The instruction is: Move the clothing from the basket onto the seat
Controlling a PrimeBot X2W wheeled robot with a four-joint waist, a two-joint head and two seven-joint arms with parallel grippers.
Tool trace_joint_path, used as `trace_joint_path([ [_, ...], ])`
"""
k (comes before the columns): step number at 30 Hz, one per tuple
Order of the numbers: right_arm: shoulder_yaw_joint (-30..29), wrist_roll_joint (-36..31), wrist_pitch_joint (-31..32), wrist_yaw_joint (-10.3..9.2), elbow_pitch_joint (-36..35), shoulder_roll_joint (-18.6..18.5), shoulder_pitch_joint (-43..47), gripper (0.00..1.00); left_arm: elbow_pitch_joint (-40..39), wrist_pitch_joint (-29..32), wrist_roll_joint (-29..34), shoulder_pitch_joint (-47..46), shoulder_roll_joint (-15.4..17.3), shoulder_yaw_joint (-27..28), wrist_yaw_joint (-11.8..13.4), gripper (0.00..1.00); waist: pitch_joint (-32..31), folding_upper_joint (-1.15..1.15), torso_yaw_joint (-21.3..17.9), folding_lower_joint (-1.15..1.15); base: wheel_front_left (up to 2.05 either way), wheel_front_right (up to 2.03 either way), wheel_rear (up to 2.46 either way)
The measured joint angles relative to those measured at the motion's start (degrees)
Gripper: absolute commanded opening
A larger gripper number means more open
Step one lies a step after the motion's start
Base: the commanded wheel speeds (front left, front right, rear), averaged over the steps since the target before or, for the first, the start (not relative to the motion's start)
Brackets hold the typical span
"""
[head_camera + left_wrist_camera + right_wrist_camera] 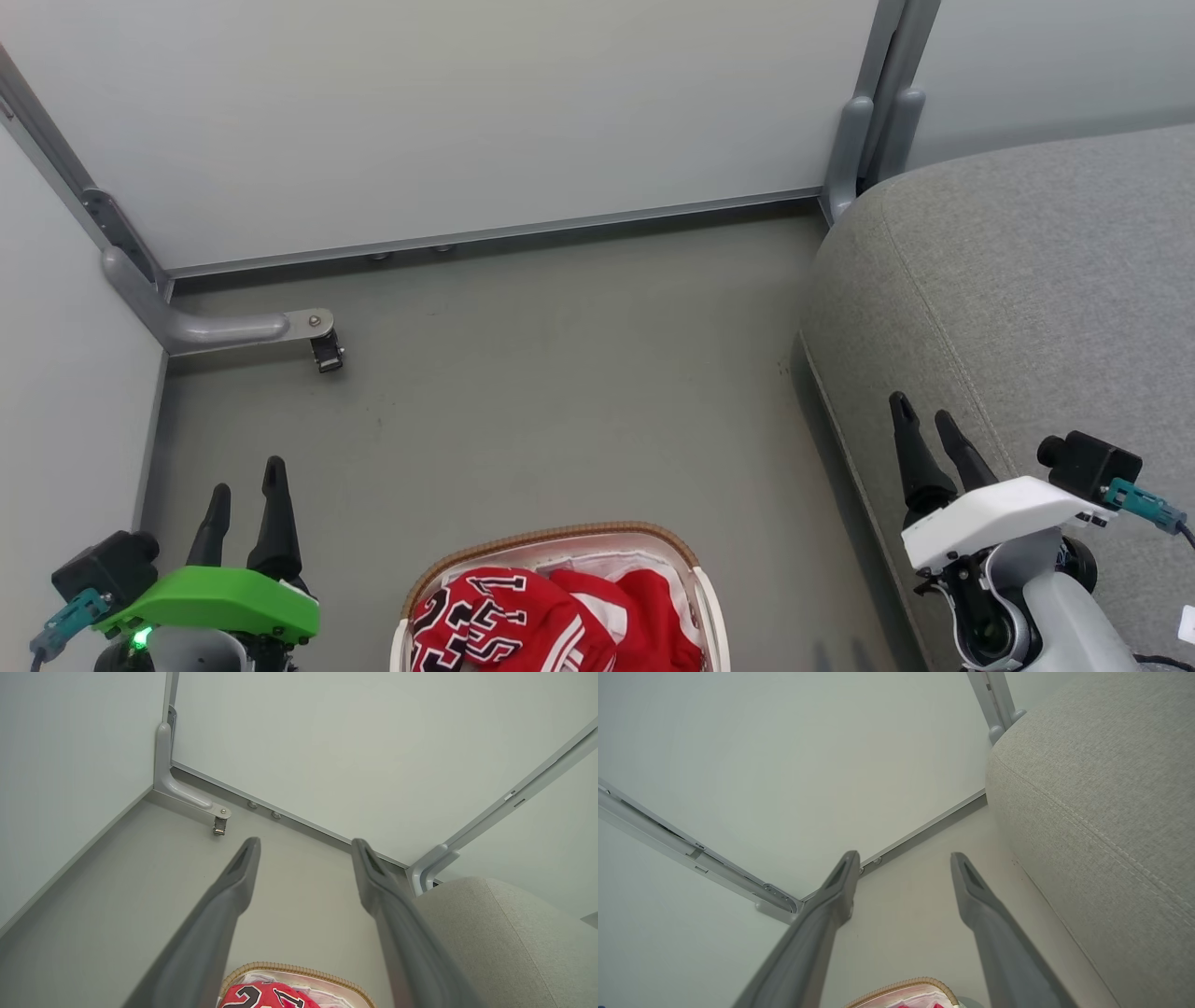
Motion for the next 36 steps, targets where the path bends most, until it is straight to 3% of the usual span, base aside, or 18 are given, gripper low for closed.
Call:
trace_joint_path([
  [20,2.61,-14.12,-3.09,0.01,3.11,-0.18,-0.51,1.00,1.01,-3.19,12.81,0.10,1.63,-2.74,1.25,1.00,0.05,0.00,-0.26,0.00,0.00,0.00,0.00],
  [36,3.39,-23.57,-5.30,0.01,4.74,0.11,-0.92,1.00,0.37,-5.23,20.91,0.86,1.09,-2.36,1.08,1.00,0.00,0.00,-0.30,0.00,0.00,0.00,0.00],
])
